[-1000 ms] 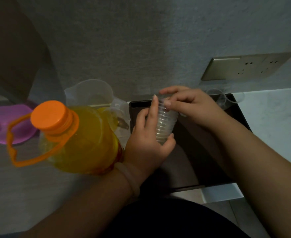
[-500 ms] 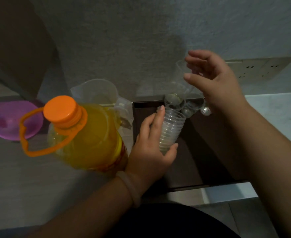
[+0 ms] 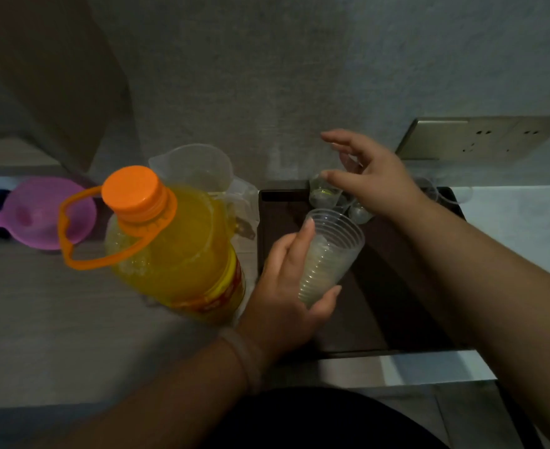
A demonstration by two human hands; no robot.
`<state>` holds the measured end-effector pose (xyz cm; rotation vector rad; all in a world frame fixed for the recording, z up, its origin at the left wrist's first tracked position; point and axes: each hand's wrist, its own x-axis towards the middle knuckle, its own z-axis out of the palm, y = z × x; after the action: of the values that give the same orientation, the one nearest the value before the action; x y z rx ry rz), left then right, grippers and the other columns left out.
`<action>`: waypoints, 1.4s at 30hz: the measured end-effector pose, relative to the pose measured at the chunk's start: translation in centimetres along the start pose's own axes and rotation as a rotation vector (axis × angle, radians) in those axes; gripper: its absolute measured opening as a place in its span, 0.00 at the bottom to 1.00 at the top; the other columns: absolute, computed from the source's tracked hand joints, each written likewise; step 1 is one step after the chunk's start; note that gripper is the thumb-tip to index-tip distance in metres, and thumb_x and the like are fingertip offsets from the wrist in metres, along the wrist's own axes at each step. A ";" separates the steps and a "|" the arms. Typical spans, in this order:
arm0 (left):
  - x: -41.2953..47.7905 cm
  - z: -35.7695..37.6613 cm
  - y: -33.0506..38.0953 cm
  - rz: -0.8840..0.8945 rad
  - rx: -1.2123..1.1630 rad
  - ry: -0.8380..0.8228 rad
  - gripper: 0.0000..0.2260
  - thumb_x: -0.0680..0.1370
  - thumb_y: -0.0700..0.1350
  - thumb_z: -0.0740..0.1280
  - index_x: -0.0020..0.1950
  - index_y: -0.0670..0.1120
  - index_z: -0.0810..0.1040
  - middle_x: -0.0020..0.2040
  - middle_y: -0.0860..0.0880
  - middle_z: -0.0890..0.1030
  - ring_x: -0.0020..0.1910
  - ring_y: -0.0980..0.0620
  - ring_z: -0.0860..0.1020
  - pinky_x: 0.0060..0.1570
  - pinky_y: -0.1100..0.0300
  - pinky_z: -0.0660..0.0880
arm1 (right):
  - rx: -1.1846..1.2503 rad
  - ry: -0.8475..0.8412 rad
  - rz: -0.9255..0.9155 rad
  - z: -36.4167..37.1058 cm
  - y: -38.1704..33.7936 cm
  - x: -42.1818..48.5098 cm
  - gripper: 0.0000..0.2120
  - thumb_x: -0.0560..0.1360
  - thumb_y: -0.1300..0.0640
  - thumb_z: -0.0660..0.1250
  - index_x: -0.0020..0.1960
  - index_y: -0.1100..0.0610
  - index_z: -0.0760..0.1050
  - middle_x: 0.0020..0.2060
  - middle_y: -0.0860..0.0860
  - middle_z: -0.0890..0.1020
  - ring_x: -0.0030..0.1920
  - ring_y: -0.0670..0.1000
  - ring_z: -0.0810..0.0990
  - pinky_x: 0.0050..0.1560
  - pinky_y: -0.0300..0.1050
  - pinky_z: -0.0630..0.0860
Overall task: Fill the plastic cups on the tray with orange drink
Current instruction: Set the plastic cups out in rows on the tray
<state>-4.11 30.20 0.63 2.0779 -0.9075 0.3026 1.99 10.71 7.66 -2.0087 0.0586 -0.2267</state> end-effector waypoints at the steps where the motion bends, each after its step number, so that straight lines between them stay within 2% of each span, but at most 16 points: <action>1: 0.1 -0.3 0.2 -0.017 -0.007 -0.015 0.40 0.70 0.48 0.73 0.76 0.41 0.55 0.67 0.48 0.65 0.68 0.65 0.59 0.68 0.68 0.59 | -0.009 -0.003 0.004 0.0 0.0 0.1 0.23 0.73 0.63 0.72 0.64 0.49 0.72 0.64 0.49 0.74 0.67 0.43 0.71 0.64 0.28 0.67; 4: 0.8 -1.0 0.5 -0.070 0.024 -0.070 0.41 0.70 0.50 0.73 0.77 0.45 0.54 0.66 0.46 0.68 0.64 0.62 0.65 0.66 0.71 0.59 | 0.048 -0.002 -0.008 0.2 0.3 0.7 0.22 0.72 0.63 0.72 0.63 0.49 0.73 0.59 0.45 0.76 0.65 0.43 0.73 0.64 0.33 0.69; 6: 1.2 -1.3 0.7 -0.122 0.031 -0.098 0.43 0.69 0.52 0.72 0.78 0.49 0.52 0.65 0.48 0.70 0.61 0.58 0.70 0.64 0.70 0.64 | 0.092 -0.011 -0.001 0.5 0.5 1.2 0.23 0.72 0.65 0.72 0.62 0.49 0.73 0.58 0.45 0.76 0.65 0.43 0.72 0.66 0.36 0.69; 9: 1.6 -1.9 1.2 -0.148 0.077 -0.127 0.43 0.69 0.54 0.69 0.77 0.58 0.48 0.58 0.50 0.71 0.53 0.53 0.74 0.55 0.61 0.75 | 0.150 -0.024 -0.022 0.6 0.8 2.0 0.23 0.70 0.66 0.73 0.60 0.47 0.73 0.60 0.48 0.76 0.66 0.45 0.72 0.67 0.39 0.69; 12: 1.7 -2.4 1.4 -0.074 0.209 -0.204 0.41 0.69 0.54 0.66 0.77 0.60 0.46 0.57 0.48 0.71 0.50 0.49 0.74 0.48 0.52 0.76 | 0.137 -0.086 -0.031 0.4 0.9 2.6 0.24 0.67 0.61 0.73 0.56 0.41 0.72 0.62 0.55 0.73 0.64 0.45 0.73 0.63 0.36 0.70; 15: 1.3 -2.5 1.2 -0.081 0.281 -0.326 0.42 0.69 0.55 0.65 0.76 0.62 0.43 0.57 0.46 0.71 0.50 0.46 0.74 0.45 0.50 0.76 | 0.009 -0.173 -0.043 0.6 1.5 3.1 0.26 0.66 0.59 0.75 0.58 0.39 0.71 0.62 0.54 0.72 0.64 0.45 0.73 0.64 0.36 0.68; 19: 0.7 -2.5 0.6 -0.084 0.322 -0.427 0.42 0.70 0.56 0.64 0.75 0.64 0.40 0.58 0.46 0.69 0.49 0.45 0.73 0.45 0.49 0.76 | -0.368 -0.279 -0.218 1.2 2.1 3.3 0.30 0.68 0.60 0.76 0.66 0.50 0.70 0.61 0.48 0.71 0.63 0.43 0.69 0.62 0.24 0.60; 20: 0.7 -2.6 0.4 -0.086 0.321 -0.451 0.42 0.70 0.55 0.65 0.75 0.65 0.39 0.58 0.46 0.69 0.50 0.45 0.73 0.46 0.49 0.76 | -0.425 -0.303 -0.231 1.3 2.2 3.2 0.31 0.68 0.59 0.76 0.68 0.52 0.70 0.61 0.48 0.71 0.63 0.43 0.68 0.62 0.24 0.59; 21: 0.6 -2.6 0.3 -0.091 0.316 -0.476 0.43 0.70 0.55 0.65 0.74 0.66 0.38 0.59 0.47 0.68 0.51 0.45 0.72 0.46 0.49 0.76 | -0.464 -0.323 -0.234 1.4 2.5 3.1 0.31 0.68 0.59 0.76 0.69 0.53 0.70 0.62 0.48 0.72 0.64 0.44 0.68 0.65 0.28 0.60; 23: 0.5 -2.7 0.1 -0.103 0.302 -0.513 0.43 0.71 0.55 0.65 0.73 0.68 0.36 0.59 0.47 0.67 0.52 0.46 0.71 0.47 0.50 0.76 | -0.532 -0.347 -0.235 1.7 3.1 2.8 0.32 0.68 0.57 0.77 0.69 0.53 0.69 0.65 0.50 0.73 0.67 0.49 0.69 0.72 0.44 0.61; 24: 0.4 -2.7 0.0 -0.111 0.293 -0.522 0.43 0.71 0.54 0.65 0.72 0.68 0.35 0.59 0.48 0.67 0.52 0.47 0.71 0.48 0.51 0.75 | -0.570 -0.355 -0.229 1.9 3.4 2.8 0.33 0.68 0.56 0.77 0.70 0.52 0.69 0.67 0.51 0.73 0.69 0.50 0.68 0.74 0.52 0.58; 26: 0.1 -2.6 -0.2 -0.125 0.283 -0.535 0.43 0.71 0.53 0.65 0.72 0.69 0.35 0.59 0.48 0.67 0.51 0.46 0.71 0.48 0.51 0.75 | -0.627 -0.361 -0.209 2.3 3.8 2.6 0.33 0.69 0.54 0.76 0.71 0.51 0.67 0.68 0.50 0.72 0.70 0.50 0.67 0.76 0.55 0.48; 30: -0.1 -2.5 -0.6 -0.145 0.264 -0.558 0.43 0.71 0.53 0.64 0.71 0.69 0.34 0.58 0.49 0.67 0.51 0.47 0.71 0.49 0.54 0.73 | -0.617 -0.339 -0.213 3.0 4.3 2.6 0.32 0.69 0.54 0.76 0.70 0.52 0.68 0.68 0.51 0.72 0.70 0.50 0.68 0.74 0.51 0.41; 34: 0.0 -2.5 -0.7 -0.145 0.256 -0.565 0.44 0.71 0.53 0.65 0.71 0.69 0.33 0.58 0.49 0.67 0.51 0.47 0.71 0.50 0.55 0.72 | -0.604 -0.326 -0.218 3.7 4.0 2.8 0.31 0.69 0.54 0.76 0.70 0.53 0.69 0.67 0.52 0.73 0.67 0.51 0.71 0.74 0.50 0.43; 42: 0.4 -2.6 -1.1 -0.133 0.215 -0.574 0.44 0.71 0.52 0.65 0.71 0.69 0.34 0.58 0.48 0.67 0.51 0.46 0.71 0.50 0.54 0.71 | -0.588 -0.333 -0.184 4.4 3.8 3.5 0.32 0.69 0.52 0.76 0.70 0.53 0.68 0.68 0.51 0.73 0.69 0.50 0.69 0.75 0.48 0.44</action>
<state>-2.85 32.43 1.82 2.4649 -1.0935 -0.2999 6.44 12.47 2.90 -2.6153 -0.3046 0.0199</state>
